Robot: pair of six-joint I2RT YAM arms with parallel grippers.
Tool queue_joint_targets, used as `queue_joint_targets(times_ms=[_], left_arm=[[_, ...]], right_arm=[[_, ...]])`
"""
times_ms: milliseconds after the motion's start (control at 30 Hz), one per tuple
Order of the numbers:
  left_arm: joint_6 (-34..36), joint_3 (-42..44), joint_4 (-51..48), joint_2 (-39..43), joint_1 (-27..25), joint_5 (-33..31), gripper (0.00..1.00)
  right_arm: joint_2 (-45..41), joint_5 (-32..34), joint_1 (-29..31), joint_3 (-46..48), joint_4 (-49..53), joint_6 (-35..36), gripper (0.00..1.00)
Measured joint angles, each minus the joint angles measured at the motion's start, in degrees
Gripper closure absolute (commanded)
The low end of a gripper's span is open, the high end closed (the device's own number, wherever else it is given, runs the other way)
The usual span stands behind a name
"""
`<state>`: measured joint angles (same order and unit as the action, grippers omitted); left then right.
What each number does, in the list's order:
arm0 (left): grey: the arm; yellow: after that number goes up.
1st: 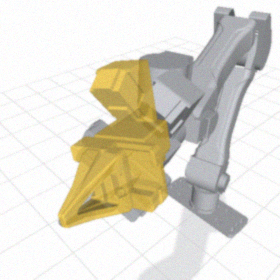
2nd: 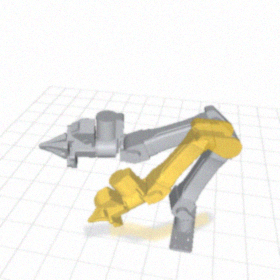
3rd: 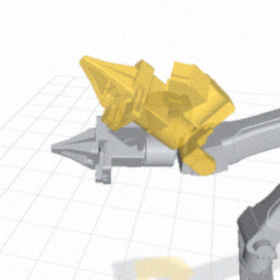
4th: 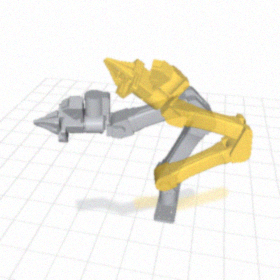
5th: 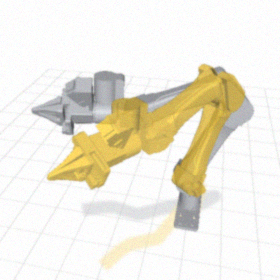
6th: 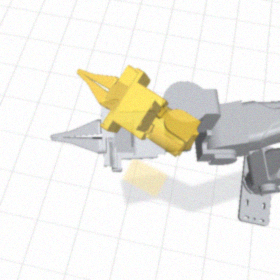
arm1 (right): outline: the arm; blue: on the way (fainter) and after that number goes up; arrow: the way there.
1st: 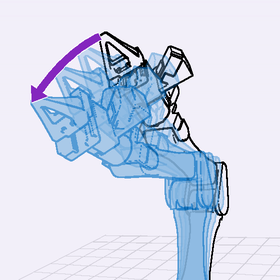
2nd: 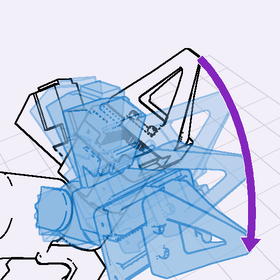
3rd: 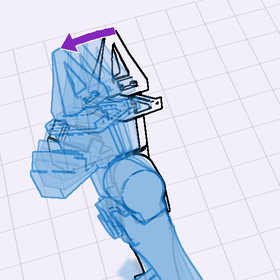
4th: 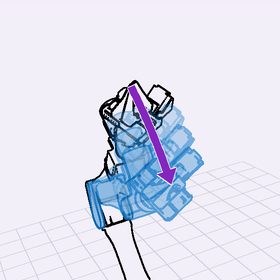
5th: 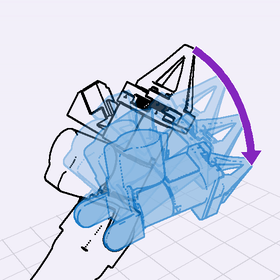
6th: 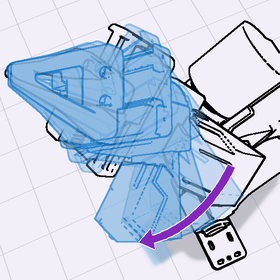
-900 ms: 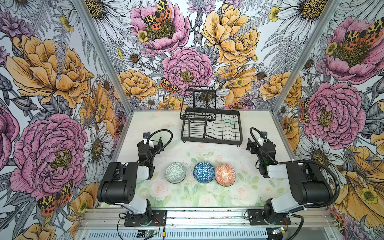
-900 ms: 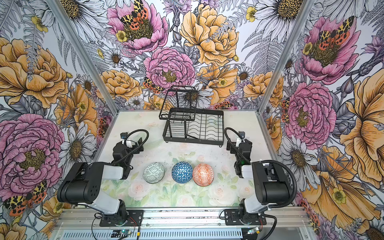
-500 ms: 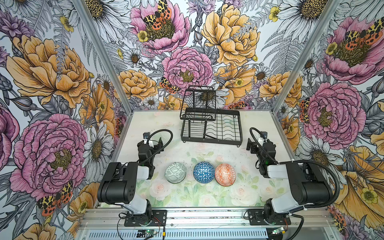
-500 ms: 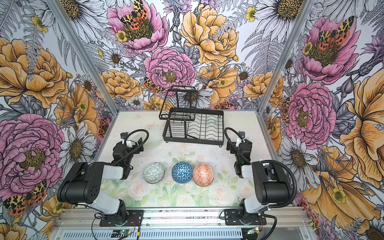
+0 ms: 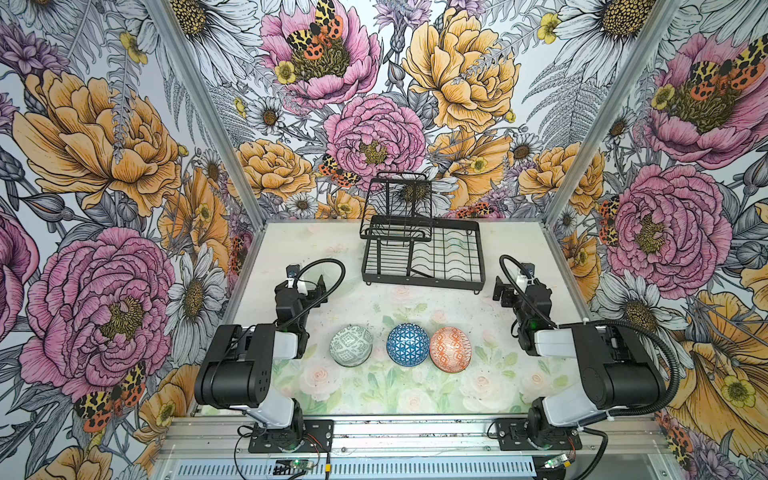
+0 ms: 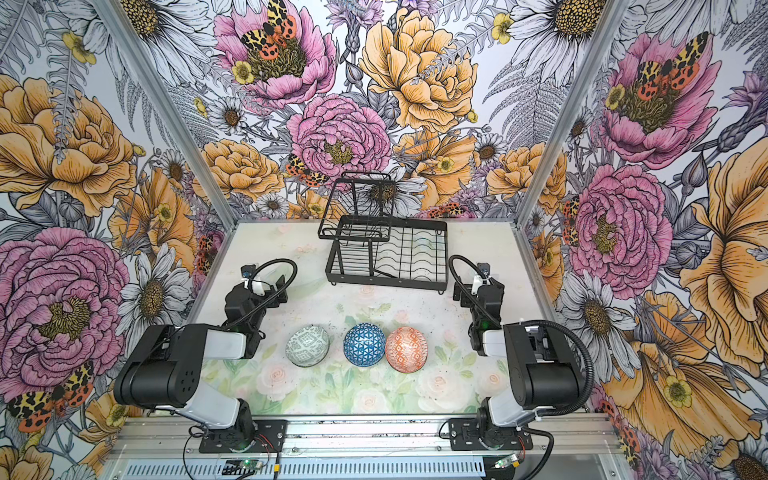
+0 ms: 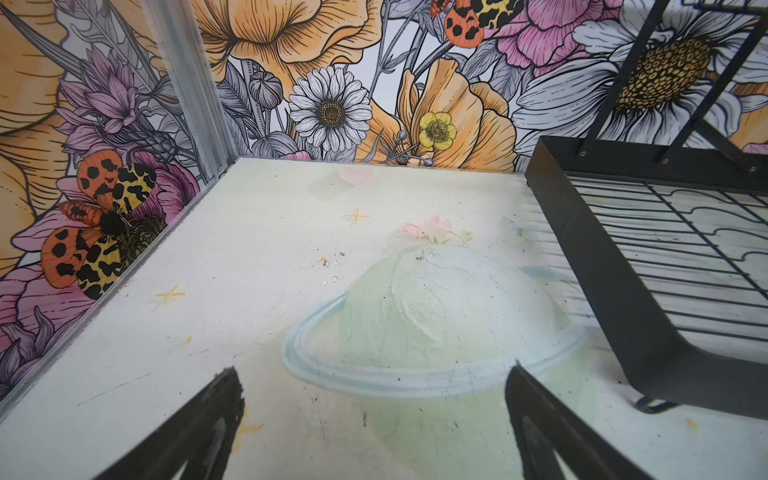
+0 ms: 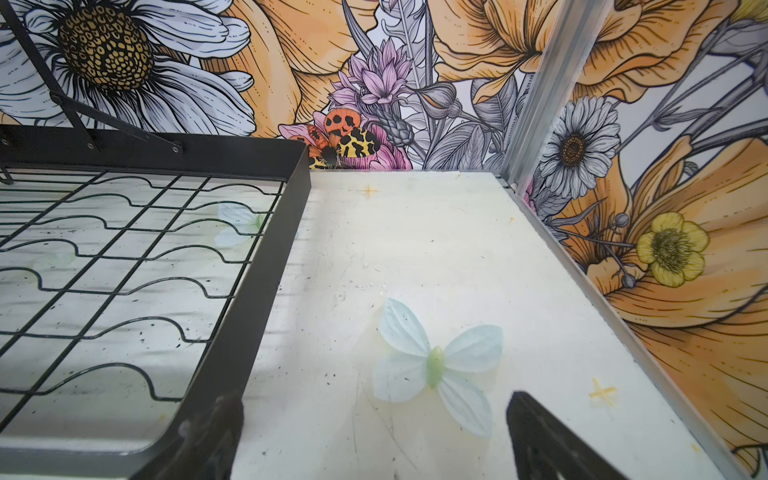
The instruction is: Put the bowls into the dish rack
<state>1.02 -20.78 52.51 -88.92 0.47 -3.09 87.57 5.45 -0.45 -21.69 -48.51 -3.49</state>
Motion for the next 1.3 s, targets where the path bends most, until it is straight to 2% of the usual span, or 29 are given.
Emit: queue_joint_targets(times_ms=[500,633,800,967,1100,1300], left_arm=[[0.0,0.0,0.0,0.0,0.0,0.0,0.01],[-0.3,-0.1,-4.3,4.4,0.0,-0.5,0.01],[-3.7,-6.2,-20.5,15.1,-0.3,-2.5,0.01],[-8.4,-10.2,-35.6,23.6,-2.8,-6.9,0.01],[-12.5,-15.1,-50.8,27.0,-7.1,-12.1,0.01],[-17.7,-24.7,-70.7,25.7,-11.3,-15.4,0.01]], right_arm=[[-0.2,0.3,0.0,0.0,0.2,-0.1,0.0],[-4.5,1.6,0.1,0.0,4.2,-0.4,0.01],[-13.9,6.1,2.6,-2.5,15.7,-2.6,0.01],[-20.9,10.4,8.5,-7.0,28.5,-3.6,0.0],[-24.2,9.7,9.4,-14.4,42.8,-6.4,0.01],[-27.4,4.7,10.2,-21.8,58.5,-10.4,0.01]])
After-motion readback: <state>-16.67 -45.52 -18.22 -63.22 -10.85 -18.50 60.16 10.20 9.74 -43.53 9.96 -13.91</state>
